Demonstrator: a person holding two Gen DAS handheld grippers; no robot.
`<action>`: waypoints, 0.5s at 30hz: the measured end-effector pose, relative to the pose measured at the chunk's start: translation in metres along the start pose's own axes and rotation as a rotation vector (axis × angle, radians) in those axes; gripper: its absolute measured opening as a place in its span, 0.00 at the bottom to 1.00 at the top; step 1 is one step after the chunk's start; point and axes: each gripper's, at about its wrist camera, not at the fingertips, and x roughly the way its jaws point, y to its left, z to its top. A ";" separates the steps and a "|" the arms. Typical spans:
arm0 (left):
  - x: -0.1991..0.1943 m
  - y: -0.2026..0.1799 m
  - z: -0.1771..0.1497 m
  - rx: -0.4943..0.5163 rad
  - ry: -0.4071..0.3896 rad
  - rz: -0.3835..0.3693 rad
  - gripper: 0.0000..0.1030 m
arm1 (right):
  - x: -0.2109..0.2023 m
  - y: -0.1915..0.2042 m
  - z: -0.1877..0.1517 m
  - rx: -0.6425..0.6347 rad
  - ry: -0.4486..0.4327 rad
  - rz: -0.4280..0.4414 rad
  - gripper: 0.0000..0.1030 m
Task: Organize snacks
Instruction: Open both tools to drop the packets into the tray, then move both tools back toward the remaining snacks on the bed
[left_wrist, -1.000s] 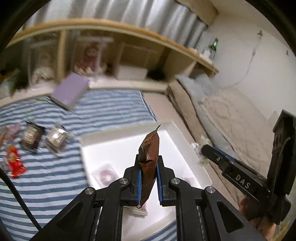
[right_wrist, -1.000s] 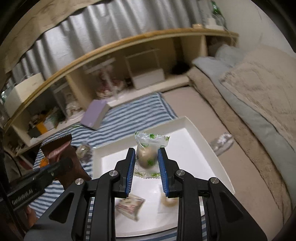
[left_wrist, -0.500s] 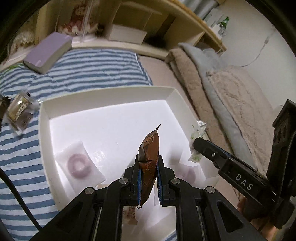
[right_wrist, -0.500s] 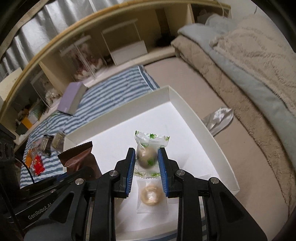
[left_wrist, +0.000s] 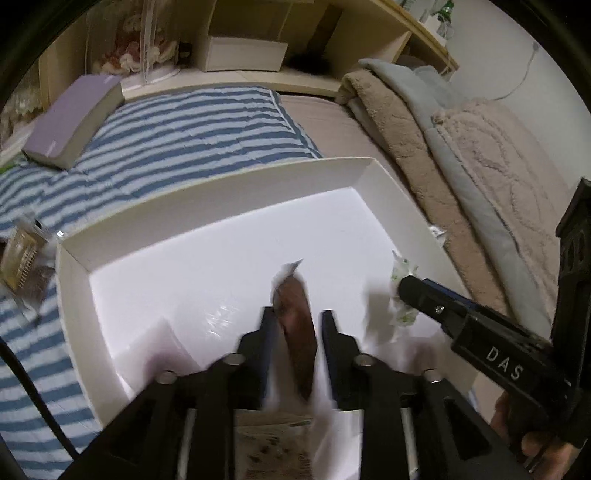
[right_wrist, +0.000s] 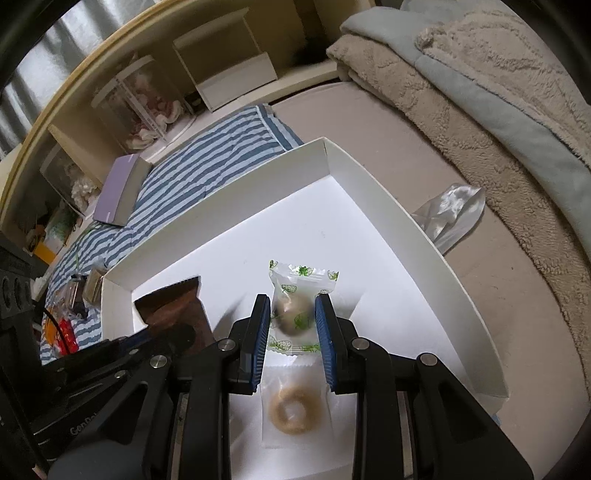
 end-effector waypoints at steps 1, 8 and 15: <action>-0.004 0.001 -0.006 0.010 -0.009 0.015 0.45 | 0.002 0.000 0.001 -0.001 0.001 -0.007 0.25; -0.011 -0.005 -0.013 0.068 -0.056 0.080 0.65 | 0.000 -0.005 0.004 0.015 0.008 -0.049 0.31; -0.032 -0.002 -0.037 0.059 -0.074 0.101 0.80 | -0.019 -0.010 -0.004 -0.021 -0.025 -0.101 0.82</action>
